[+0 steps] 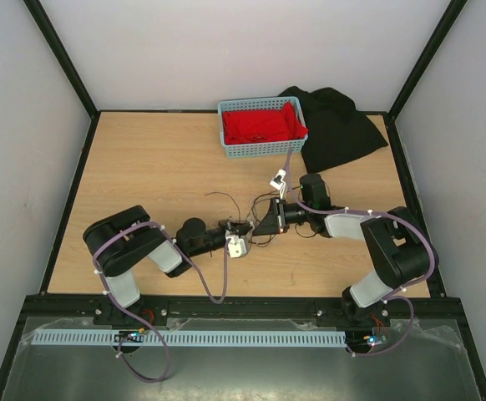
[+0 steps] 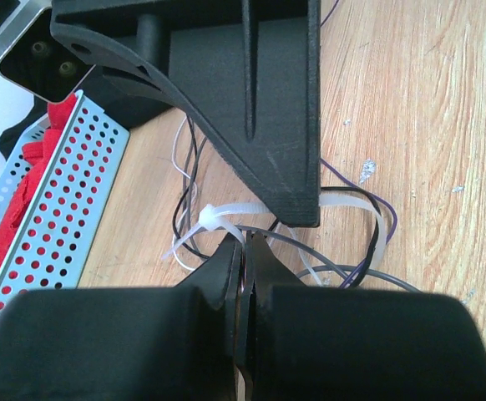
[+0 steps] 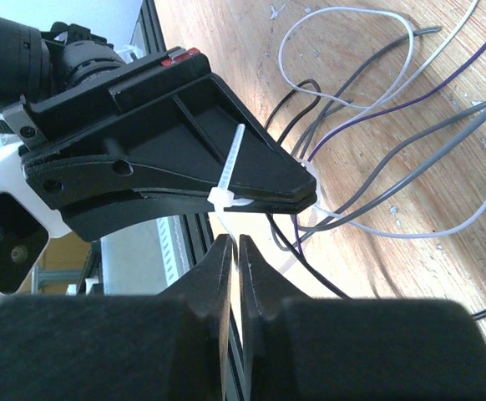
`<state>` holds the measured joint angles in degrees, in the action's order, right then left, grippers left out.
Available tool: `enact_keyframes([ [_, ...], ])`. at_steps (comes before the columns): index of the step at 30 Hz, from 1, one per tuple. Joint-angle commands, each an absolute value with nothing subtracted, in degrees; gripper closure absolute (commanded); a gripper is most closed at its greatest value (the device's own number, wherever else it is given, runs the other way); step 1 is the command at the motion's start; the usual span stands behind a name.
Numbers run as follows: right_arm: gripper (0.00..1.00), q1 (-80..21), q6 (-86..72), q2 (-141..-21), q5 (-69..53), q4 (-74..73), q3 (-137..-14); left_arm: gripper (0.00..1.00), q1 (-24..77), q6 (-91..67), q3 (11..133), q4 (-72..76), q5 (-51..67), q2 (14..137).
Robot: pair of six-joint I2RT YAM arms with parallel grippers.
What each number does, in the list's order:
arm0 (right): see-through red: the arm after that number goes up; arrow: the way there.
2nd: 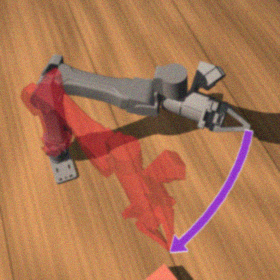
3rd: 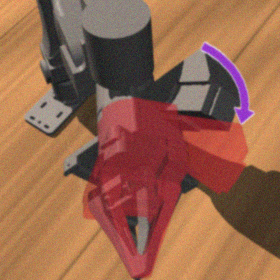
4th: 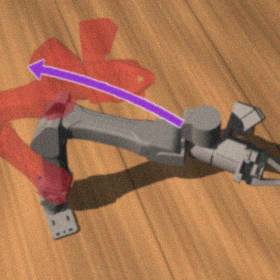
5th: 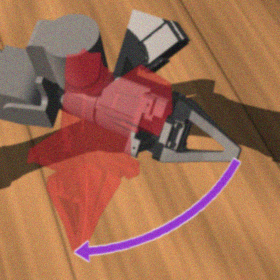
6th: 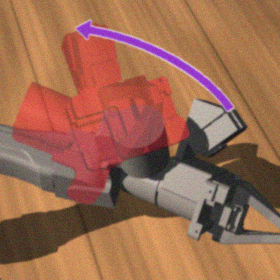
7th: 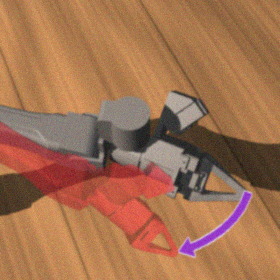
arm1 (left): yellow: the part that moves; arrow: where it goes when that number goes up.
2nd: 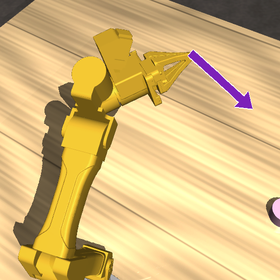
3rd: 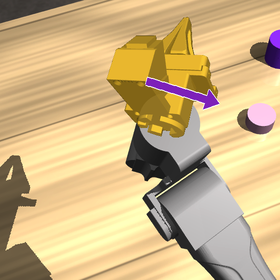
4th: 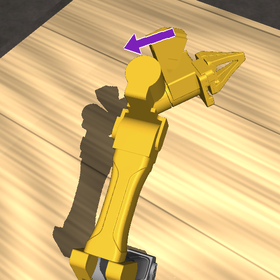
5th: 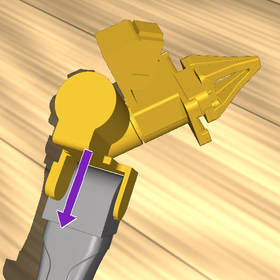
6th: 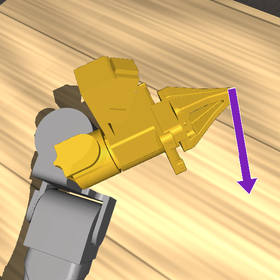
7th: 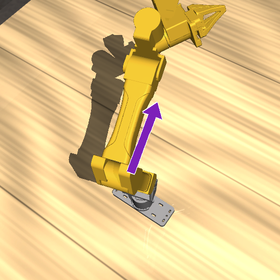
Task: Zip-tie the wires
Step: Tie the cable at the center of the board.
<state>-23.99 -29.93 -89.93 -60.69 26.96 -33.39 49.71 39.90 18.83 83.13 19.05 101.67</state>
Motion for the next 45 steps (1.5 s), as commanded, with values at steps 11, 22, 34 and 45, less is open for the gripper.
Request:
enact_keyframes([
  [11,0.74,-23.6,-19.6,-86.3,-59.2,18.1,-36.0,1.00,48.2,35.9,19.9,84.8,24.2,102.4],
  [22,0.63,-23.6,-19.4,-85.2,-58.4,18.1,-36.0,1.00,47.9,34.5,20.0,84.8,24.7,102.5],
  [34,0.48,-22.3,-14.9,-80.8,-55.4,14.0,-37.9,1.00,46.5,31.2,20.3,84.8,28.2,103.0],
  [45,0.45,-24.5,-18.9,-82.2,-55.2,20.5,-38.2,1.00,46.5,30.9,20.2,84.8,28.8,103.0],
])
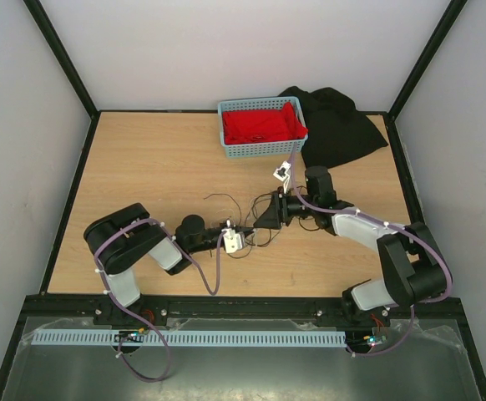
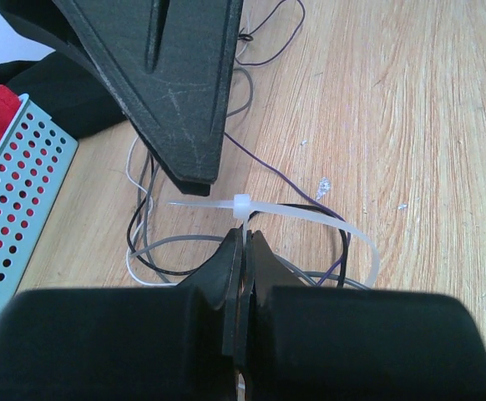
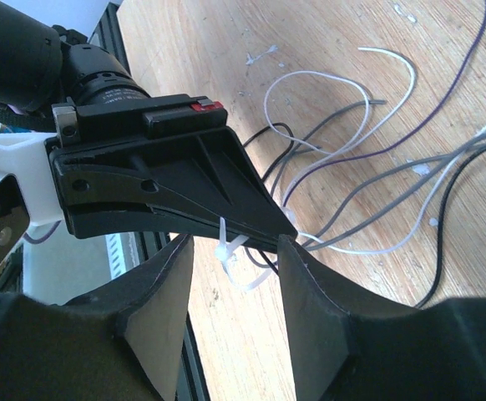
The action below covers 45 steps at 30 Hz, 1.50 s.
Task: Zip-tie the wires
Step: Tie the cable at the center of the board.
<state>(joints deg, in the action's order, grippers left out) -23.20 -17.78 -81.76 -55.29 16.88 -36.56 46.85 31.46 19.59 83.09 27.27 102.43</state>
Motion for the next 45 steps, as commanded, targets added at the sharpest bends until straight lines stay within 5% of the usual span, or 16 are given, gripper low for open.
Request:
enact_keyframes([
  [1,0.45,-24.7,-19.1,-82.5,-55.2,20.7,-38.4,1.00,46.5,30.9,20.2,84.8,28.8,103.0],
  [24,0.63,-26.6,-19.5,-85.1,-57.2,20.9,-38.4,1.00,46.5,31.0,20.3,84.8,28.5,103.3],
  [34,1.00,-26.5,-20.0,-85.8,-57.0,20.6,-40.0,1.00,46.5,31.5,20.2,84.8,28.4,103.2],
  [45,1.00,-26.5,-21.3,-87.1,-51.1,20.6,-46.3,1.00,47.6,34.2,19.6,84.8,28.2,103.3],
])
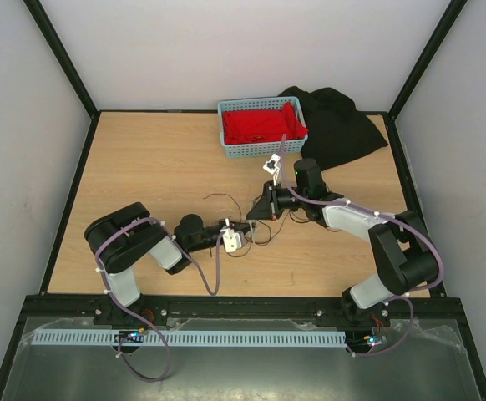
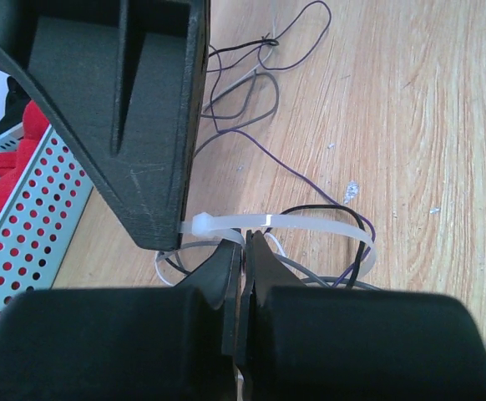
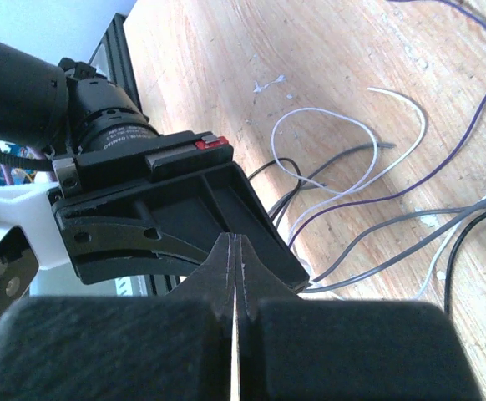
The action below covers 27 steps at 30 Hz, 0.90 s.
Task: Zip-tie the wires
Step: Tie the cable at the center of the board.
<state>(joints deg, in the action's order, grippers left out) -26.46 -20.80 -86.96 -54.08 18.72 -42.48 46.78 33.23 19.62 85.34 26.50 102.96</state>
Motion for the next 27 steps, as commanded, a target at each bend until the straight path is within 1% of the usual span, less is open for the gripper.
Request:
enact_keyframes([
  [1,1.00,-26.5,-21.2,-87.2,-50.3,20.6,-46.6,1.00,47.7,34.2,19.6,84.8,28.3,103.3],
  [15,1.00,-25.9,-22.5,-89.7,-47.6,21.8,-50.4,1.00,48.8,35.3,19.2,84.8,28.1,103.4],
  [27,1.00,-25.7,-24.8,-91.5,-47.7,22.4,-54.3,1.00,50.2,33.3,16.4,84.9,24.8,104.6],
])
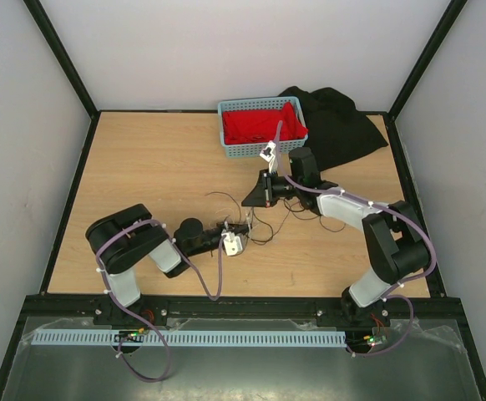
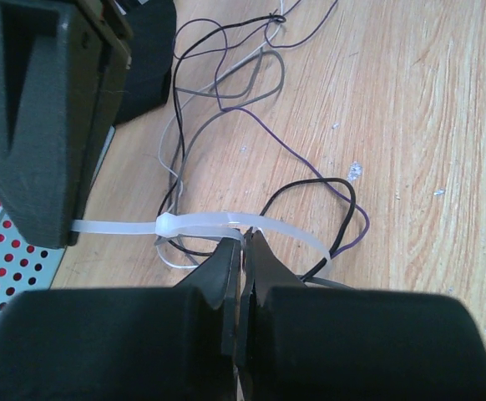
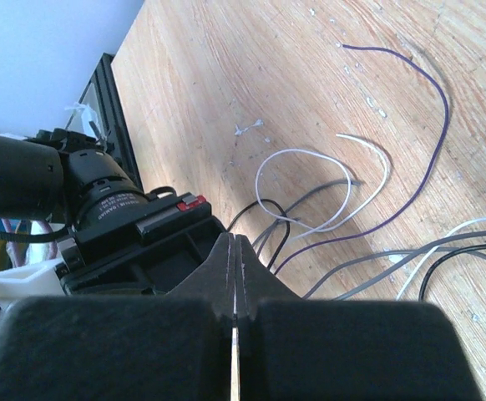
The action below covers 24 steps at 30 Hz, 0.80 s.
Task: Zip-tie the wires
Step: Tie the cable at the center of the board.
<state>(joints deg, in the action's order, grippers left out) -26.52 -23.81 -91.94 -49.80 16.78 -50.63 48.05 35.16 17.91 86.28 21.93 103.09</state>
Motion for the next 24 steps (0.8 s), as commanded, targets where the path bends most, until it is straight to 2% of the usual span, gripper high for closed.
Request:
enact_keyframes([
  [1,1.00,-25.7,-24.7,-91.2,-47.6,22.3,-54.3,1.00,50.2,33.0,16.3,84.8,24.5,104.7],
  [8,1.00,-25.7,-23.8,-88.0,-49.1,21.5,-49.9,1.00,49.4,30.6,16.4,84.8,20.9,103.0],
  [13,1.00,-26.7,-27.1,-87.1,-50.3,30.2,-42.1,0.99,48.5,29.3,16.3,84.8,19.7,101.9],
  [17,1.00,-27.0,-27.4,-86.0,-49.9,32.4,-39.4,0.83,48.3,28.6,15.5,84.9,18.5,101.0],
  [20,1.00,-27.0,-26.8,-85.7,-50.3,31.7,-39.7,0.56,48.1,27.7,14.5,84.8,17.0,99.4],
  [24,1.00,-27.1,-26.3,-85.8,-50.9,31.0,-40.6,0.39,47.5,26.3,12.9,84.8,15.2,96.5],
])
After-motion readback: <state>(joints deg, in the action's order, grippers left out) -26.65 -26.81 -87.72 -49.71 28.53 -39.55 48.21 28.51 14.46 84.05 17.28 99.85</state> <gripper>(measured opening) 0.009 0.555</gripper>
